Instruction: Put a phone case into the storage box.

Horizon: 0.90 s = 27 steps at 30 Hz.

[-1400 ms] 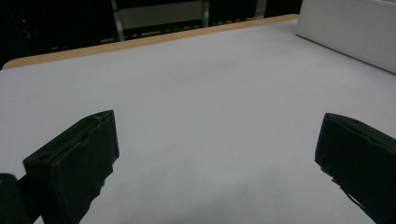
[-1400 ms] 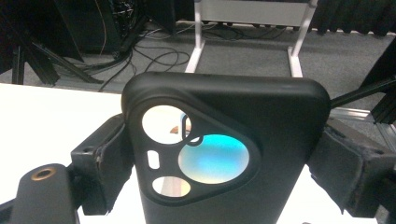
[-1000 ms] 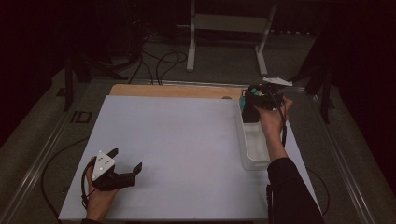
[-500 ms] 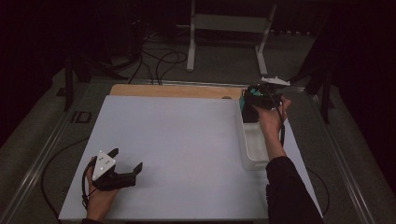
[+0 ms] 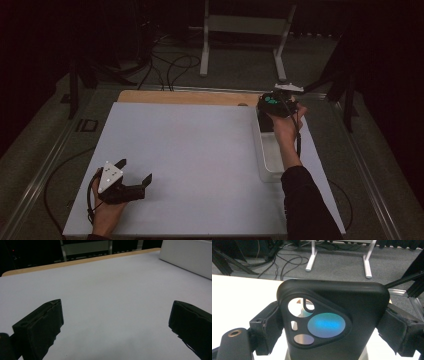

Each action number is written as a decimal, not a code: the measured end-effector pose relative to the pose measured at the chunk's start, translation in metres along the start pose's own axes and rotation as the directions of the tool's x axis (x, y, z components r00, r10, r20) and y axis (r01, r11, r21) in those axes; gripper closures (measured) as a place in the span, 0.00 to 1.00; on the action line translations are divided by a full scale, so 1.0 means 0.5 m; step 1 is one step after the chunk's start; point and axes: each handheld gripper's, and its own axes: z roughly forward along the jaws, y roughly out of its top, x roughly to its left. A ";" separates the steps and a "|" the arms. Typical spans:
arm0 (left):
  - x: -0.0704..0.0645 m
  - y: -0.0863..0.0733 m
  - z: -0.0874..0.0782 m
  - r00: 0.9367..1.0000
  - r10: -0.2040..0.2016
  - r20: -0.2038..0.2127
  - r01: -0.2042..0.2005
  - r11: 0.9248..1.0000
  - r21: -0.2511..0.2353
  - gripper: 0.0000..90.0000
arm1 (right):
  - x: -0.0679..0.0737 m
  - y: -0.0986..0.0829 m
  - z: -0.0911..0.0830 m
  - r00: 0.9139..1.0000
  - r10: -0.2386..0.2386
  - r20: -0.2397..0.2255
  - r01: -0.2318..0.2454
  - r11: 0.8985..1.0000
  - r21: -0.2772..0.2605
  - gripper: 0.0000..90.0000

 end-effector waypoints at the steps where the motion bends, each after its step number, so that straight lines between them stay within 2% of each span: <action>1: 0.000 0.000 0.000 1.000 0.001 0.000 -0.001 1.000 -0.001 0.00 | 0.001 -0.001 0.003 1.000 -0.003 0.002 0.003 1.000 0.002 0.15; 15: 0.001 -0.001 -0.003 1.000 -0.006 0.001 0.006 1.000 -0.004 0.00 | 0.006 -0.008 0.033 0.999 -0.010 0.036 0.009 1.000 0.025 0.15; 27: 0.002 -0.001 -0.003 1.000 -0.009 0.003 0.009 1.000 -0.005 0.00 | 0.004 -0.007 0.046 0.999 0.000 0.040 -0.001 1.000 0.026 0.14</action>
